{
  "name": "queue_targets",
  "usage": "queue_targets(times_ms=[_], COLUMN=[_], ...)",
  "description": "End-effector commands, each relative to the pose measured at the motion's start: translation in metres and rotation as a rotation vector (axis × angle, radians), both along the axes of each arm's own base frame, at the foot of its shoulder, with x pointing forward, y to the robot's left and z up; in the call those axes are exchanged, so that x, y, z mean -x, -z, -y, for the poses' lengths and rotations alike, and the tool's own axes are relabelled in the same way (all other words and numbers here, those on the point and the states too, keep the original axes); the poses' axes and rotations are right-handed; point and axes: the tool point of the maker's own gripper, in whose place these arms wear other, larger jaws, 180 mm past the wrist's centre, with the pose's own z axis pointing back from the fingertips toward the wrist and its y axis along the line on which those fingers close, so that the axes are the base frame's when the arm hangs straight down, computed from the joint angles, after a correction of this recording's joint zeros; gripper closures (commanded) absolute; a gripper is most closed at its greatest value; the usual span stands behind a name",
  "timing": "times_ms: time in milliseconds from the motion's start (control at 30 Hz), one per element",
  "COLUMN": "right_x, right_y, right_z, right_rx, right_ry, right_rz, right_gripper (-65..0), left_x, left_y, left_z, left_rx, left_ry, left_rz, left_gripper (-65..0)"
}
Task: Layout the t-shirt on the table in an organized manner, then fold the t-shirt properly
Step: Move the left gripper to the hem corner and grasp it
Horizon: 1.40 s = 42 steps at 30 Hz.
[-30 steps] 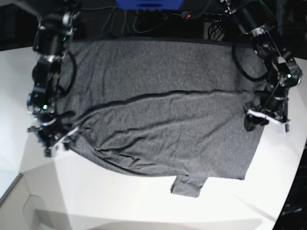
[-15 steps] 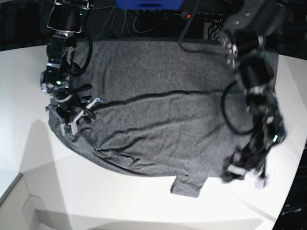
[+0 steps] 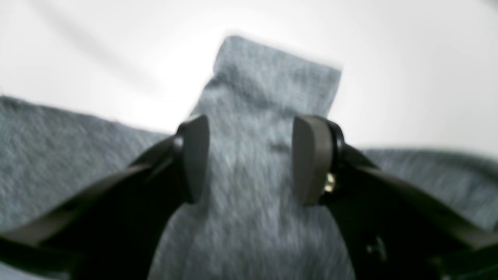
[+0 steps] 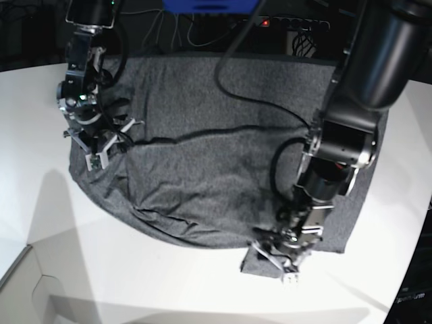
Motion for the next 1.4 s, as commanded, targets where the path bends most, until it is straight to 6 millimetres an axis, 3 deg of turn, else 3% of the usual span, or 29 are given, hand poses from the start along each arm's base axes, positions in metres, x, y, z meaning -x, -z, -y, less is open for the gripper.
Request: queue_targets(times_ms=[0, 167, 300, 467, 700, 933, 1033, 1133, 1300, 1367], right_x=[-0.01, -0.013, -0.021, -0.025, -0.027, -0.026, -0.026, -0.026, -0.026, -0.026], right_y=[-0.015, -0.019, -0.023, -0.026, -0.021, -0.02, -0.02, -0.02, -0.019, -0.019], right_z=[0.002, 0.004, 0.005, 0.005, 0.004, 0.003, 0.002, 0.002, 0.002, 0.002], right_rx=[0.005, 0.012, 0.011, 0.009, 0.002, 0.0, -0.003, -0.005, -0.005, -0.005], right_ry=[0.0, -0.001, 0.0, 0.001, 0.003, 0.003, 0.003, 0.003, 0.003, 0.003], right_rz=[0.051, 0.061, 0.074, 0.085, 0.072, 0.071, 0.071, 0.071, 0.069, 0.068], right_gripper=[-24.0, -24.0, -24.0, -24.0, -24.0, -24.0, -24.0, -24.0, -24.0, -24.0], left_x=[-0.019, 0.011, 0.041, 0.063, 0.097, 0.134, 0.128, 0.111, 0.076, 0.061], left_y=[-0.03, 0.014, 0.051, 0.068, 0.054, 0.051, 0.043, 0.016, -0.034, -0.042], left_z=[0.01, 0.005, -0.034, -0.046, -0.034, -0.04, -0.054, -0.068, -0.061, -0.051], left_rx=[-0.005, -0.031, -0.062, -0.07, 0.014, 0.043, 0.073, 0.132, 0.203, 0.228], left_ry=[0.023, 0.033, -0.01, 0.001, 0.075, 0.109, 0.054, -0.016, -0.051, -0.05], left_rz=[0.082, 0.0, -0.127, -0.202, -0.232, -0.209, -0.189, -0.105, 0.03, 0.037], left_gripper=[-33.5, -33.5, -33.5, -33.5, -33.5, -33.5, -33.5, -33.5, -33.5, -33.5])
